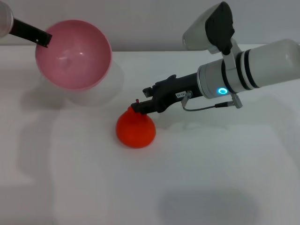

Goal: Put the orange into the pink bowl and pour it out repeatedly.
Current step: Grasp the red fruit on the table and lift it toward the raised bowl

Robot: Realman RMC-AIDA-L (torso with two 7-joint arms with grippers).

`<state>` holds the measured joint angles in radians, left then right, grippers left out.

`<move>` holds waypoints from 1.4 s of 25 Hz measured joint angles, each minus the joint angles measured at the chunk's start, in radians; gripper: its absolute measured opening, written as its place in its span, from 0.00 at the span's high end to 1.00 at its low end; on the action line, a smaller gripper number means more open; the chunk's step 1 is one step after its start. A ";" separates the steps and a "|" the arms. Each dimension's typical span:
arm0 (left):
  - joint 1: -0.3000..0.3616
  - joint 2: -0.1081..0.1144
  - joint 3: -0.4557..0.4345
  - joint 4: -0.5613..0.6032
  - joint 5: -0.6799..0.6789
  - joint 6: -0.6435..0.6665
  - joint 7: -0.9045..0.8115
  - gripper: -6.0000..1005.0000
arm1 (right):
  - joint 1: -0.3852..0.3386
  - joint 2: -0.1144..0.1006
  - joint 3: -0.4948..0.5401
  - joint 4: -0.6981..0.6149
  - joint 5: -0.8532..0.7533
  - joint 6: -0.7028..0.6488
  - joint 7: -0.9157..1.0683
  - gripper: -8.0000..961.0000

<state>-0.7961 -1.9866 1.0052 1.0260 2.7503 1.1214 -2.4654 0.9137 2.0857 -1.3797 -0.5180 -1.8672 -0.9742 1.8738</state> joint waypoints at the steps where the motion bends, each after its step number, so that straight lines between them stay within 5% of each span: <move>1: 0.000 -0.002 0.002 0.000 0.000 0.003 0.000 0.95 | 0.001 0.001 -0.010 0.006 0.008 0.011 0.000 0.35; 35: -0.056 -0.034 0.083 0.007 0.013 0.026 -0.019 0.95 | 0.001 0.004 -0.142 0.128 0.141 0.080 0.006 0.35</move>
<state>-0.8523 -2.0201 1.0884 1.0331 2.7638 1.1477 -2.4845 0.9151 2.0902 -1.5215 -0.3898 -1.7258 -0.8944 1.8798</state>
